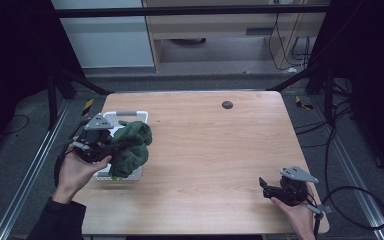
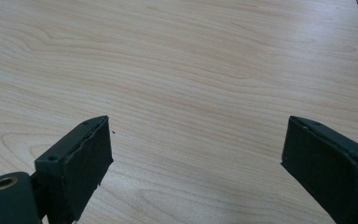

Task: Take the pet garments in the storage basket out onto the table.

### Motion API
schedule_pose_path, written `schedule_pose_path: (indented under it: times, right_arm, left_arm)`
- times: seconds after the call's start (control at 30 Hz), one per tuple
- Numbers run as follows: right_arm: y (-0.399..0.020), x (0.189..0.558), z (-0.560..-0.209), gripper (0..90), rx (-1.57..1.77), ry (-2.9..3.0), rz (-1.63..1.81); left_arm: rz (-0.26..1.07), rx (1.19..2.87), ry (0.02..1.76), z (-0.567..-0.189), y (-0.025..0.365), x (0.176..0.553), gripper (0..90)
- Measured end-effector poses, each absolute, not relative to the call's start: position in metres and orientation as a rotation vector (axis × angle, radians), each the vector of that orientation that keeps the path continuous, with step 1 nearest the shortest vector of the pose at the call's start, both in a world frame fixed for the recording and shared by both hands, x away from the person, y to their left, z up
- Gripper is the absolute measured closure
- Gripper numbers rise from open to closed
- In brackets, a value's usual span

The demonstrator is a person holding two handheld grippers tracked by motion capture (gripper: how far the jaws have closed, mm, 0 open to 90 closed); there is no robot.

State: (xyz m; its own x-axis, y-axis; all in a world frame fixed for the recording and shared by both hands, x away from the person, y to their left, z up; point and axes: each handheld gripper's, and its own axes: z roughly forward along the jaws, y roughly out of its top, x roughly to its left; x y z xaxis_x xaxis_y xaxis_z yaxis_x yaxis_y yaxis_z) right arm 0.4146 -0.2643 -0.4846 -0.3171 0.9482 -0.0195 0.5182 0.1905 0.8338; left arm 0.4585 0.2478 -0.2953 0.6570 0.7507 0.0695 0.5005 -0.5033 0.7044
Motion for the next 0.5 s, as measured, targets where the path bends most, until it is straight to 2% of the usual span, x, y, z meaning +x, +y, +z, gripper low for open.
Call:
schedule_pose_path:
  times: [0.5]
  right_arm:
    - [-0.265, 0.414, -0.484, 8.3, 1.37, 1.914, 1.017]
  left_arm:
    - [0.443, 2.281, 0.848, -0.292, 0.211, 0.453, 82.6]
